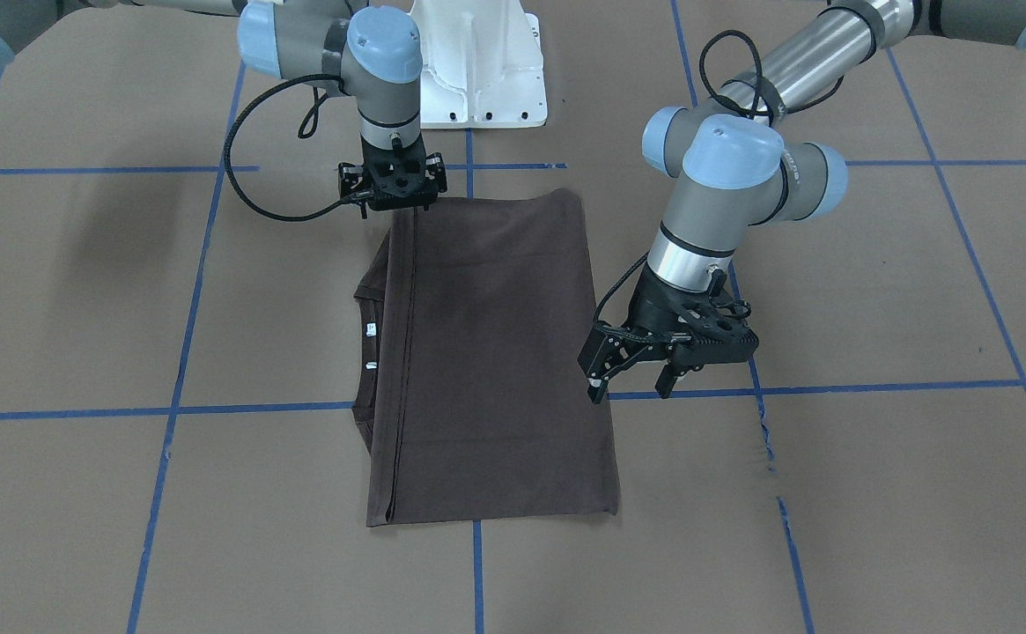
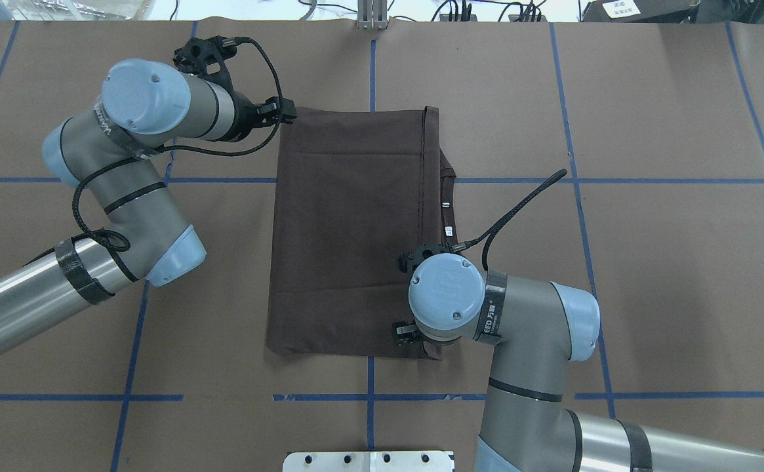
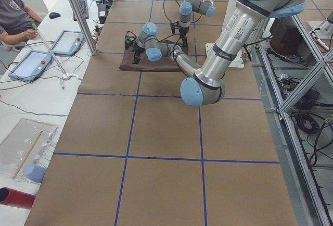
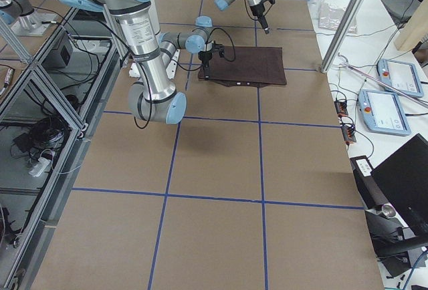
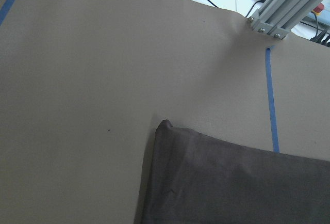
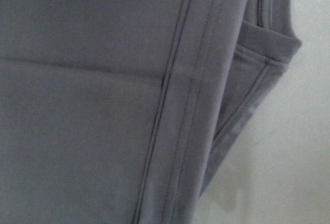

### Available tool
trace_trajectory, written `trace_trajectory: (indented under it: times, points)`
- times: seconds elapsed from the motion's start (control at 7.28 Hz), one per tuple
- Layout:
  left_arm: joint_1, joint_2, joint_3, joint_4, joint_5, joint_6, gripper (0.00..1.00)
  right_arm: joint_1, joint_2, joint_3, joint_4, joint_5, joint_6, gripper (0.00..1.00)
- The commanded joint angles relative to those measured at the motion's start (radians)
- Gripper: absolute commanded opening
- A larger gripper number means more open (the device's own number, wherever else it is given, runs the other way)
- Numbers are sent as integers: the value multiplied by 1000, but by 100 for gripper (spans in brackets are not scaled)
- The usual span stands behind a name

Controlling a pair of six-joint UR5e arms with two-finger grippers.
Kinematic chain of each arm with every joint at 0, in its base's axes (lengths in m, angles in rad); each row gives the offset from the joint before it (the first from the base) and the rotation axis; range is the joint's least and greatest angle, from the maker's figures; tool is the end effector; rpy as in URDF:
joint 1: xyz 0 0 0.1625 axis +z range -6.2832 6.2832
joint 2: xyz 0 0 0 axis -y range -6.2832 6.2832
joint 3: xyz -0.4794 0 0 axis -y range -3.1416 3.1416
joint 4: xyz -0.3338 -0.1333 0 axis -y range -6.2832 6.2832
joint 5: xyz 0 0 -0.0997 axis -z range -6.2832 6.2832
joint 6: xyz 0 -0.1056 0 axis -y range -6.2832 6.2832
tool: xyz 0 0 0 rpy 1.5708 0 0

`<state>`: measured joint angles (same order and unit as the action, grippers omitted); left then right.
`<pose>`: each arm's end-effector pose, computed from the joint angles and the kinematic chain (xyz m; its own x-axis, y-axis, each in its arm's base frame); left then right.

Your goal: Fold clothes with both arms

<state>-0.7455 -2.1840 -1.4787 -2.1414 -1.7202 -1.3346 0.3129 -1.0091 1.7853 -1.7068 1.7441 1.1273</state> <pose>0.4375 -0.5640 0.3480 0.4635 -0.1130 -0.8788 0.4785 0.8667 0.1410 -0.5693 -0.3052 0.3583 0.7773 -0.1928 0.5989 0.1421 0.9811 0.1314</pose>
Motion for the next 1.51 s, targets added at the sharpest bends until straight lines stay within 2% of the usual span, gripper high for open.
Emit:
trace_trajectory:
  times: [0.0, 0.69, 1.37]
  points:
    - [0, 1, 0, 0, 1, 0, 100, -9, 0, -9, -28, -1, 3, 100]
    - [2, 1, -6, -2, -1, 0, 100, -8, -6, -4, -82, 3, 2, 100]
    - [2, 0, -5, -3, 1, -2, 100, 43, -32, 6, -123, 5, 0, 100]
